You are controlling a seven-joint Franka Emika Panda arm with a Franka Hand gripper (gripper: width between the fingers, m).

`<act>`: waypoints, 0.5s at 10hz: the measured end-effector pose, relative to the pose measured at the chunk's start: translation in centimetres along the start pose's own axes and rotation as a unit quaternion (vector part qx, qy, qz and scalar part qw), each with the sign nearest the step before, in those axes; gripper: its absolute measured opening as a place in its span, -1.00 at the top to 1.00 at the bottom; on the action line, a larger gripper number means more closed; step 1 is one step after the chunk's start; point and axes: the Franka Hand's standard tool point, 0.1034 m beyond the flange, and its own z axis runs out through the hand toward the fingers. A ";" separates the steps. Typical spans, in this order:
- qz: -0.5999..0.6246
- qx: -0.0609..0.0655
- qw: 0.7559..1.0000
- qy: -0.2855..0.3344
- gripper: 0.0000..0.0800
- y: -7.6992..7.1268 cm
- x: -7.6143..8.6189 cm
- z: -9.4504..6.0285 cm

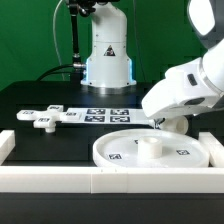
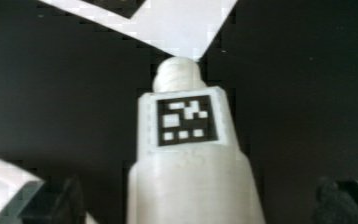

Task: Assemble round table

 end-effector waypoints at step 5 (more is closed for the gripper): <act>-0.006 -0.001 1.000 0.001 -0.01 -0.6 0.6 0.7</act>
Offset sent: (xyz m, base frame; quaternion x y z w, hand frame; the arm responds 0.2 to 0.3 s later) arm -0.0025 0.0035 -0.0062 -0.0119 0.0092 -0.0003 0.9999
